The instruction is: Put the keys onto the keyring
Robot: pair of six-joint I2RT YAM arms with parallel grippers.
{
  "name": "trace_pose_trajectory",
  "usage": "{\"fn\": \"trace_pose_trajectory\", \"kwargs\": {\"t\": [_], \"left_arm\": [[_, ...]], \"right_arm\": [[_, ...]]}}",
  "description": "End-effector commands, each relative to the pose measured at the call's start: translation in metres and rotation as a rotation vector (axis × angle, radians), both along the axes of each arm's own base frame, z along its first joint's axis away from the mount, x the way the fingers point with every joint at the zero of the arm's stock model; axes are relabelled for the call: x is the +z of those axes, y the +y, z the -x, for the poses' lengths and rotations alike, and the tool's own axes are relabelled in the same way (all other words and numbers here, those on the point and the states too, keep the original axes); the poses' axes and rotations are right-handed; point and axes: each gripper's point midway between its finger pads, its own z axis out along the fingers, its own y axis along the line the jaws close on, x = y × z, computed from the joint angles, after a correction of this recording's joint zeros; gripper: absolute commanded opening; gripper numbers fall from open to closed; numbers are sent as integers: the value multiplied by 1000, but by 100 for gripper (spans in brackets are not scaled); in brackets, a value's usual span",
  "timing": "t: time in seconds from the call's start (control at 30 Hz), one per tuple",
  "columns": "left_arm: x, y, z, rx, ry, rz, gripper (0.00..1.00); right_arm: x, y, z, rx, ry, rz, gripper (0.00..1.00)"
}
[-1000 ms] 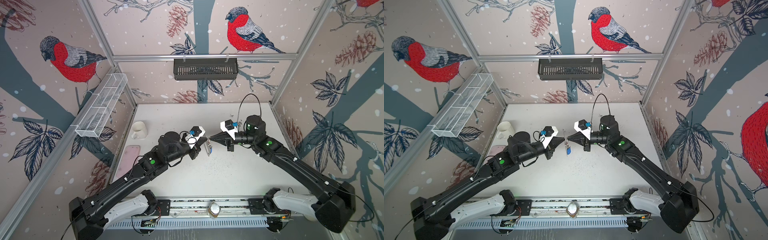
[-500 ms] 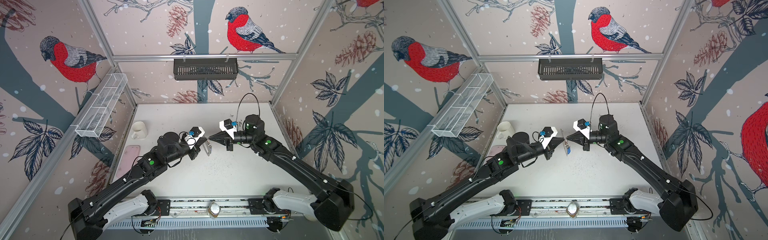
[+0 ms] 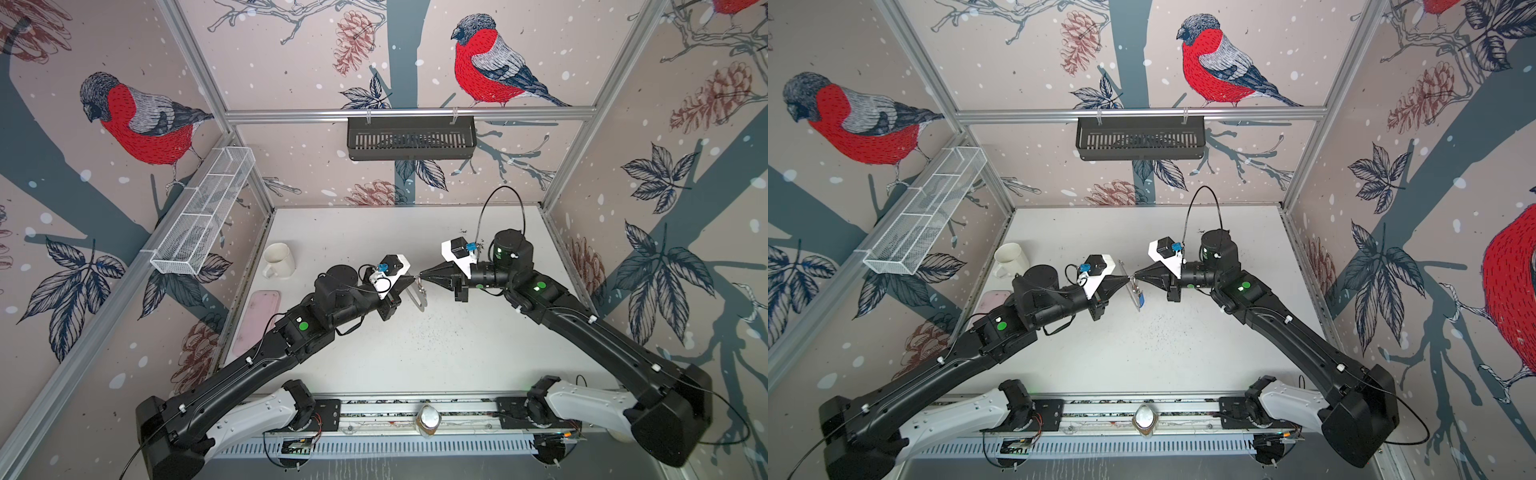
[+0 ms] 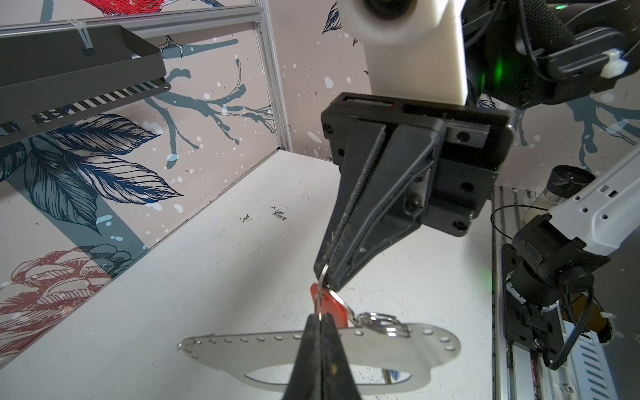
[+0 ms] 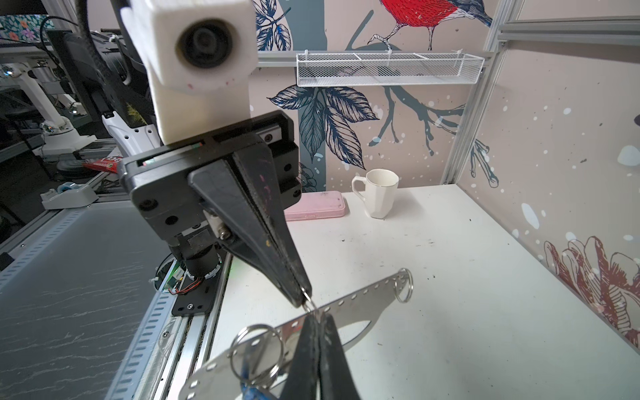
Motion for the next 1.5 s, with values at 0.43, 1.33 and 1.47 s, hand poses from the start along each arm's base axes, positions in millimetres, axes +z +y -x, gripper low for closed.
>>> {"fn": "trace_pose_trajectory", "kwargs": {"t": [0.43, 1.33, 1.47], "left_arm": [[19, 1, 14, -50, -64, 71, 0], [8, -6, 23, -127, -110, 77, 0], [10, -7, 24, -143, -120, 75, 0]], "right_arm": [[-8, 1, -10, -45, 16, 17, 0], [8, -28, -21, -255, -40, -47, 36], [7, -27, -18, -253, -44, -64, 23]]}}
